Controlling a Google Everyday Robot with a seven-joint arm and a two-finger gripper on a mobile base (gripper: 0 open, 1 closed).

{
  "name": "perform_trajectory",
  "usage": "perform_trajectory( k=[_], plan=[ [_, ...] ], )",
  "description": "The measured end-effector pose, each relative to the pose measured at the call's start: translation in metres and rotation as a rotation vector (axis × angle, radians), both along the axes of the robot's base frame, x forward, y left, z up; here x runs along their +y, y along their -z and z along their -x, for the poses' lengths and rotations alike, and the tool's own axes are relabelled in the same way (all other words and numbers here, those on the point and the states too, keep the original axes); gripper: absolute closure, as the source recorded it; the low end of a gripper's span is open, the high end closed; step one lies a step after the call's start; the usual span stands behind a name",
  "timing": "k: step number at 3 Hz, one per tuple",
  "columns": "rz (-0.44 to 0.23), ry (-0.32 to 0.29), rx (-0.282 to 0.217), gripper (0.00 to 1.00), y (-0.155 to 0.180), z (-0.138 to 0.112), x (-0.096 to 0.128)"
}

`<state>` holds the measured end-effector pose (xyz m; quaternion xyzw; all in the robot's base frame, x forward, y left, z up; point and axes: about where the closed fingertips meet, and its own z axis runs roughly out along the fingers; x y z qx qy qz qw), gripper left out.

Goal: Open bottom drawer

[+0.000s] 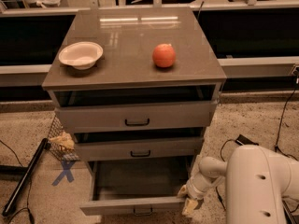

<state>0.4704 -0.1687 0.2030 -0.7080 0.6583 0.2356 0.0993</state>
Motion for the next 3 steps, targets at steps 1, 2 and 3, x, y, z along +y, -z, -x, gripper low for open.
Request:
perform_trajectory(
  k=[1,2,3],
  plan=[
    [-0.022,-0.053,0.048,0.13,-0.0037,0.0183,0.0013],
    [-0.024,-0.057,0.052,0.0,-0.0029,0.0202,0.0022],
    [-0.023,-0.06,0.045,0.0,-0.0051,0.0187,0.0039]
  ],
)
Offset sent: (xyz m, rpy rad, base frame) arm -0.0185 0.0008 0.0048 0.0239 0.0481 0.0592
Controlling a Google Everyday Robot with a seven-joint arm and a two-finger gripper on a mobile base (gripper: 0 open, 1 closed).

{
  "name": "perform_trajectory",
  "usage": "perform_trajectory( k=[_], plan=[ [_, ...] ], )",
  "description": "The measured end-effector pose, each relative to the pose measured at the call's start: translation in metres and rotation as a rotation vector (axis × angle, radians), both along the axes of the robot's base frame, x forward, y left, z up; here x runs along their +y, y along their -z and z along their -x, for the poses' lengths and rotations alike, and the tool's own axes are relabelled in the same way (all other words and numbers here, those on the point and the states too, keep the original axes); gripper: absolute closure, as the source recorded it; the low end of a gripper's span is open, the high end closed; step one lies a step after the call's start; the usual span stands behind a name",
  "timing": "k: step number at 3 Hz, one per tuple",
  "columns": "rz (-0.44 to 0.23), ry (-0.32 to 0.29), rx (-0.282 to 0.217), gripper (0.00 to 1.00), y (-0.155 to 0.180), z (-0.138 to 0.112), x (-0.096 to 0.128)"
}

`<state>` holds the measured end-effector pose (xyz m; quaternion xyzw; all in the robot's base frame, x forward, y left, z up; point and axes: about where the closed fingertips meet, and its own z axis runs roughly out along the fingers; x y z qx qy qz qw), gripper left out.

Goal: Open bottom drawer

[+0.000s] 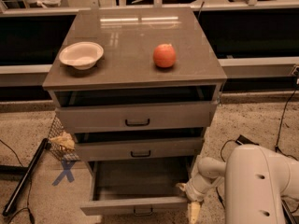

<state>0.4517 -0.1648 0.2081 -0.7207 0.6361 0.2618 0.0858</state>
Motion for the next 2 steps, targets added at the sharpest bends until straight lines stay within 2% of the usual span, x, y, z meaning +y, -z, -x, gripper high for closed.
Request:
perform_trajectory(
  k=[1,2],
  plan=[
    [-0.097,-0.002,-0.04,0.0,-0.0006,-0.0019,-0.0014],
    [-0.1,-0.013,-0.045,0.0,0.0014,0.0003,0.0009]
  ],
)
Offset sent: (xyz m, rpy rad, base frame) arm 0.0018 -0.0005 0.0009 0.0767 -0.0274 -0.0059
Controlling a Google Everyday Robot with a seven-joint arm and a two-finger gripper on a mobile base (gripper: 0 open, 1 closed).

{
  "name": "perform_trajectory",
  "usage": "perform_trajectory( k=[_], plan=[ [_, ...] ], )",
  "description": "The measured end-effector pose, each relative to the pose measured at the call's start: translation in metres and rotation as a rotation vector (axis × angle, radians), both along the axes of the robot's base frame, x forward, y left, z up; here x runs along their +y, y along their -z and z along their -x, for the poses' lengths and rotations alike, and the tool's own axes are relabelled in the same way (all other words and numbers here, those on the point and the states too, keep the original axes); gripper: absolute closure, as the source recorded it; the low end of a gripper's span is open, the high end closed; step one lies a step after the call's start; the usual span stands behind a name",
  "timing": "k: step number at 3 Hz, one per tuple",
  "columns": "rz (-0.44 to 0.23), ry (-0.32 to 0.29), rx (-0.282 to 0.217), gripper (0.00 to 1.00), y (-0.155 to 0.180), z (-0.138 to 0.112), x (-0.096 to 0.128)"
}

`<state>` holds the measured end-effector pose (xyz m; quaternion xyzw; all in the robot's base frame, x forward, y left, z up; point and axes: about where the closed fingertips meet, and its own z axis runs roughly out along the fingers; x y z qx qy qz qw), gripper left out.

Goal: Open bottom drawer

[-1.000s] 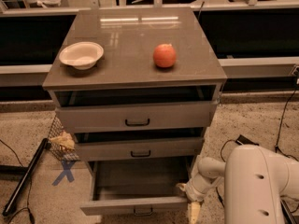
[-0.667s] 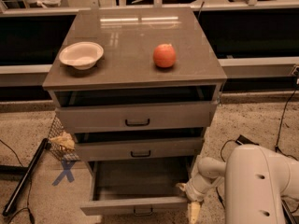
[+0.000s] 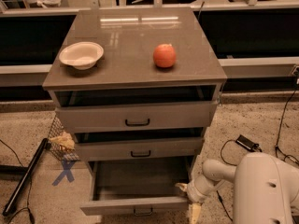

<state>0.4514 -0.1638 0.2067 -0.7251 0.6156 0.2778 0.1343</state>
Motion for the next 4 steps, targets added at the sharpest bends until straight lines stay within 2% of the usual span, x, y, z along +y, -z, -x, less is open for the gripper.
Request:
perform_trajectory(
  k=[1,2,3,4],
  plan=[
    [-0.014,-0.015,-0.054,0.0,0.011,0.011,0.006],
    [-0.032,-0.046,-0.084,0.0,0.02,0.02,0.012],
    [-0.018,-0.062,-0.1,0.03,0.028,0.023,0.015],
    [-0.022,-0.07,-0.104,0.2,0.03,0.024,0.017]
  ],
)
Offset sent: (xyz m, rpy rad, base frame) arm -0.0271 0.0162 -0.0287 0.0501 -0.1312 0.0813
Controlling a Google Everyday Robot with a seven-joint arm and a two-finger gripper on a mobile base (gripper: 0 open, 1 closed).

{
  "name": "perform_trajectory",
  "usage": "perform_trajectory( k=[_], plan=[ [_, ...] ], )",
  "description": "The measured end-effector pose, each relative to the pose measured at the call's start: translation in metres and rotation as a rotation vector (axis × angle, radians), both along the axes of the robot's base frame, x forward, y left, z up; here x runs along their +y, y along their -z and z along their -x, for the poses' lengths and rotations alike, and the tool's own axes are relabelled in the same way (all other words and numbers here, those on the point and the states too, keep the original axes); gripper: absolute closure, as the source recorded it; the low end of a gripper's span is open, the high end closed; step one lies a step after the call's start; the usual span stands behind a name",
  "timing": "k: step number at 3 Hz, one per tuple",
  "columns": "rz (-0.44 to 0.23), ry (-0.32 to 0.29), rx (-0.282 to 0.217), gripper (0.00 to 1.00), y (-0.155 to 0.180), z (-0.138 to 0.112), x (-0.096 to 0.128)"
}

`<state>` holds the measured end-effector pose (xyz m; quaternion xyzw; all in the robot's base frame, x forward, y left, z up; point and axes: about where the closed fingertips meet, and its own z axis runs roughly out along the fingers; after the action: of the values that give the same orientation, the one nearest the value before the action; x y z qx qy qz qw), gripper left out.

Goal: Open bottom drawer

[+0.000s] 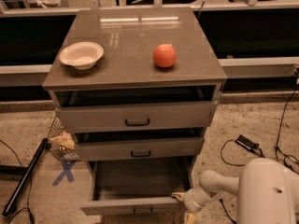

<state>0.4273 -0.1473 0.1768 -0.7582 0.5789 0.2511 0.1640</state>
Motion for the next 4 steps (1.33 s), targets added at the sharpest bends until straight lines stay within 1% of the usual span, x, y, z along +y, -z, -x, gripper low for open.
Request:
perform_trajectory(
  k=[2,3,4],
  plan=[
    [-0.007,-0.01,0.015,0.25,0.007,-0.006,0.009],
    [-0.024,-0.006,0.032,0.43,0.005,-0.004,0.004],
    [-0.034,-0.001,0.062,0.52,0.001,0.007,-0.006]
  ],
)
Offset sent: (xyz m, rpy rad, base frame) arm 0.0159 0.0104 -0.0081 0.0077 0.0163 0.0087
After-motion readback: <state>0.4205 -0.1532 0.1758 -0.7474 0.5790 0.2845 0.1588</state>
